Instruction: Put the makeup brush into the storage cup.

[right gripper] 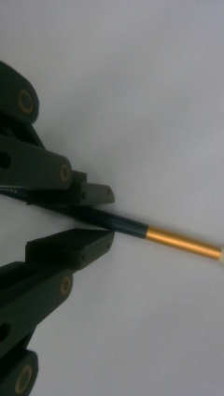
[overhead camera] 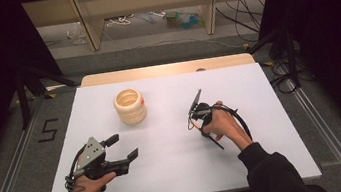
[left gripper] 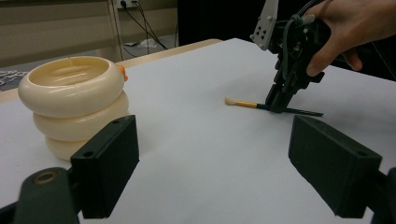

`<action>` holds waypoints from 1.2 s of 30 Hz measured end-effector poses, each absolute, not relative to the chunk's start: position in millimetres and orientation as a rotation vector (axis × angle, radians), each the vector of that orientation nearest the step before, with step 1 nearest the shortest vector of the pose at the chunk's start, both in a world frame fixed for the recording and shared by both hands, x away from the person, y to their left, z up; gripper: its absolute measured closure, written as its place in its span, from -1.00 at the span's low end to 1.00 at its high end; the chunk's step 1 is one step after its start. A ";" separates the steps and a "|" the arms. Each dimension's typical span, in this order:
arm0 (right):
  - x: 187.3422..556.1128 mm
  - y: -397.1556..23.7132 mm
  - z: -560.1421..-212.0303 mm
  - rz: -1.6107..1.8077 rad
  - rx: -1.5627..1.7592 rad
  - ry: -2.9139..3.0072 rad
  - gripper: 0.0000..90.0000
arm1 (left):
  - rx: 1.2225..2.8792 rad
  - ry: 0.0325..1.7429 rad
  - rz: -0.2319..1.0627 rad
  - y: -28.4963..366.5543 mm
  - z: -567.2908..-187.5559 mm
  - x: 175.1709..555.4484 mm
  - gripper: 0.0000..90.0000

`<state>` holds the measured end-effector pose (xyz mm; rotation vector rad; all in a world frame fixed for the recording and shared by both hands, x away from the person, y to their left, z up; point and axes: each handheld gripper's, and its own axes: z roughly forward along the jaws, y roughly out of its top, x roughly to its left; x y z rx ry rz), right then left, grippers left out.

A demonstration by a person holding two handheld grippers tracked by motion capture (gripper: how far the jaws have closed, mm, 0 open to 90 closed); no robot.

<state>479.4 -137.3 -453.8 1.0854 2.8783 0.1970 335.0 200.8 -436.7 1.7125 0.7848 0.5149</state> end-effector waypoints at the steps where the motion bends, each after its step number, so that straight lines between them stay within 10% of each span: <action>1: 479.7 -136.7 -453.1 0.181 1.090 2.880 0.76 | 1.713 0.785 0.515 200.9 -436.7 335.0 -0.65; 36: 477.9 -133.3 -451.2 0.178 0.910 2.930 0.85 | 1.717 0.779 0.516 200.8 -436.8 335.4 -0.64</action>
